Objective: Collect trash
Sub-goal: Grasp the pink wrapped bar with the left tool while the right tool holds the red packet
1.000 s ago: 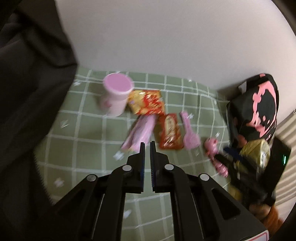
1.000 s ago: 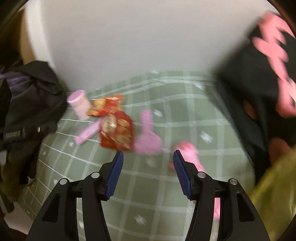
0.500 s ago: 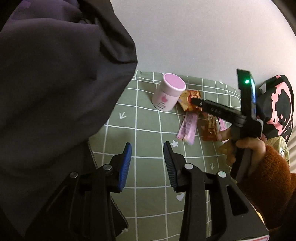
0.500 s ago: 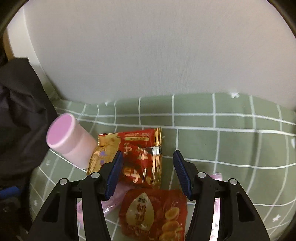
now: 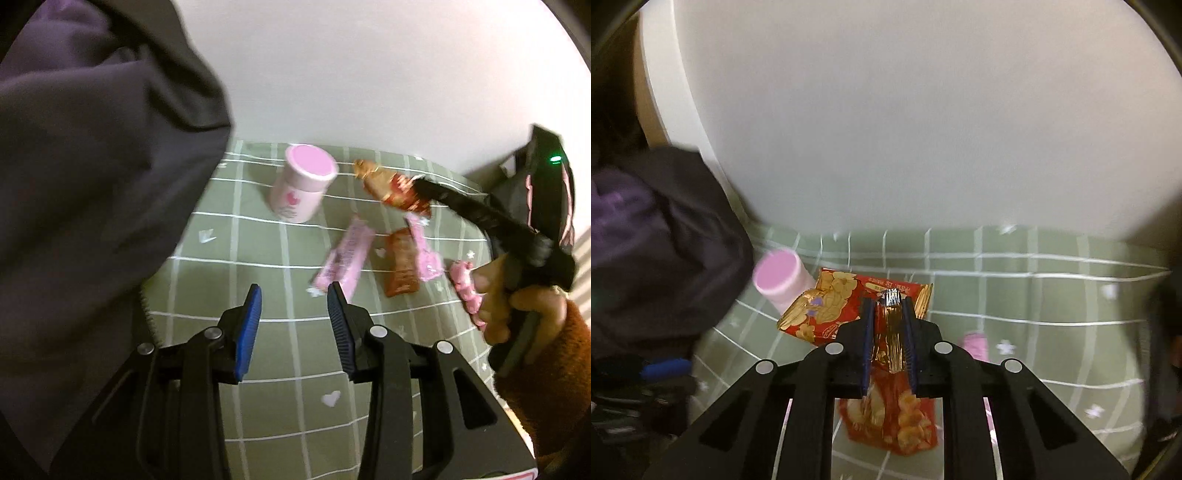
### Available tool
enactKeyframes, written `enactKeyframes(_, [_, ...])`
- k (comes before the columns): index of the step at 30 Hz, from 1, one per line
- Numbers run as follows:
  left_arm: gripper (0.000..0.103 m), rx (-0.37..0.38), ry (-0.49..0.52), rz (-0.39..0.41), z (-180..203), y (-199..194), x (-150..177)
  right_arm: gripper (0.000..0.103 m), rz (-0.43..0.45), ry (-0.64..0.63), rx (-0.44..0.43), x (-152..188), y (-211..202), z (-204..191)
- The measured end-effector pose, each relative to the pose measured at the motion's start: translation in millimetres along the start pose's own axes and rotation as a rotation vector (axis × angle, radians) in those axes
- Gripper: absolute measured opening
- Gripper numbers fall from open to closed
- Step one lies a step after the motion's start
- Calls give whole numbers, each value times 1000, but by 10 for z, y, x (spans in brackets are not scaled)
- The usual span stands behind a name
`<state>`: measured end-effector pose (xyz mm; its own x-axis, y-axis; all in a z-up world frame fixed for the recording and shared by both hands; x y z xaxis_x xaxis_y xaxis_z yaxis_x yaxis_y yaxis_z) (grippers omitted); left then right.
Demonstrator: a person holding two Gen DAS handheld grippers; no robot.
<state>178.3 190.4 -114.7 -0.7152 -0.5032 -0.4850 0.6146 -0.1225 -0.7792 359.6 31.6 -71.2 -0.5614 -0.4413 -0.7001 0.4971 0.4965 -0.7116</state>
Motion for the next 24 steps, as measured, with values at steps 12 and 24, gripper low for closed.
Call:
enactKeyframes(12, [39, 30, 312, -79, 631, 678, -86, 16, 63, 131, 102, 527, -997, 393])
enactKeyframes(24, [39, -79, 410, -113, 786, 1144, -112, 16, -4, 249, 170, 1240, -1350, 474])
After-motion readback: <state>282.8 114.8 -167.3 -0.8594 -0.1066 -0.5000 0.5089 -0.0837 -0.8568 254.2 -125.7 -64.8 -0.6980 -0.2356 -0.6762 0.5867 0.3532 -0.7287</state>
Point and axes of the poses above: each gripper's, at about its wrist camera, not at the fingertips, and y roughly the way its jaws point, z to its right, x to its underside, the point moved 3 cm from there along y, roughly the way its jaws point, and after that the axes turned 9 degrees about -y, right-handed, at the moved point
